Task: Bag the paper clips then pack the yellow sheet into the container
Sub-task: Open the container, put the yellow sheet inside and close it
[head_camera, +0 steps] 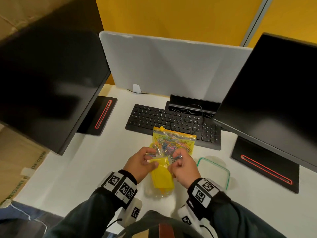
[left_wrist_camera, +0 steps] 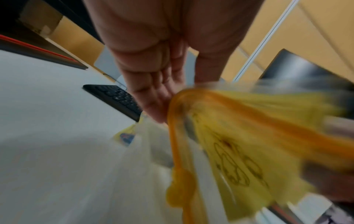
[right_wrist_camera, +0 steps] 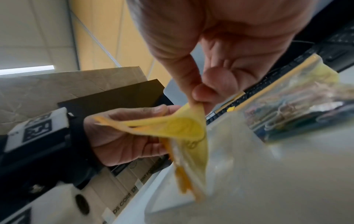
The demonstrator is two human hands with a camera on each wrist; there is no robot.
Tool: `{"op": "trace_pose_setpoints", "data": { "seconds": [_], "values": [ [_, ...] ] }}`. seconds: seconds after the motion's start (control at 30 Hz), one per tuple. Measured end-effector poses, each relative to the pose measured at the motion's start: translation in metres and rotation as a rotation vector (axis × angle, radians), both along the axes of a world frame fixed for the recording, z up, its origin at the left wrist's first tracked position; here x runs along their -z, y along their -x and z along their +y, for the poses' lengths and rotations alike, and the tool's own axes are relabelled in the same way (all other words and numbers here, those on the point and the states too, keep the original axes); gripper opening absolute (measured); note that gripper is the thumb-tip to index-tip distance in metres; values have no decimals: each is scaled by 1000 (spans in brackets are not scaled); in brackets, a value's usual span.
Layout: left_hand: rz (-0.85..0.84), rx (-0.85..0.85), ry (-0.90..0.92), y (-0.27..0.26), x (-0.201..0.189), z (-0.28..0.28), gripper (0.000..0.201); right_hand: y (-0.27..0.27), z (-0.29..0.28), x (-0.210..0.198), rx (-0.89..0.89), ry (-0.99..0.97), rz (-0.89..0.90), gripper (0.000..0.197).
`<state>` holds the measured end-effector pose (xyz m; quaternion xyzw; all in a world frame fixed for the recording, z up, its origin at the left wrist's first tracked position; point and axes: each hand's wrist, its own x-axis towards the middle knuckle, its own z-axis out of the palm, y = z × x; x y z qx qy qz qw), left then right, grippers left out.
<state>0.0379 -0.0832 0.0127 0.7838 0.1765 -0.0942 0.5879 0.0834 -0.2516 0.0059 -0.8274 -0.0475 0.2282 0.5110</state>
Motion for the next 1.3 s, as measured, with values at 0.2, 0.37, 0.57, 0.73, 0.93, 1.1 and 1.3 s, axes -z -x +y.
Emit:
{"op": "trace_pose_setpoints", "data": {
  "seconds": [0.2,0.37,0.57,0.73,0.93,1.1,1.3],
  "values": [
    [-52,329,-677,23,21,-18,32,8,21,13,-173,211,-259,19],
    [82,452,-897,23,25,-19,32,11,26,13,-589,686,-399,25],
    [146,513,-887,29,35,-16,41,9,-3,9,-306,467,-510,23],
    [157,385,-792,35,44,-11,63,0,-71,21,-222,864,-251,45],
    [309,328,-647,28,43,-11,55,15,-74,27,-362,949,-257,31],
    [309,334,-585,32,45,-8,51,22,-60,-35,-107,534,-399,9],
    [246,321,-570,33,40,-14,43,-16,-34,-28,144,-228,174,22]
  ]
}}
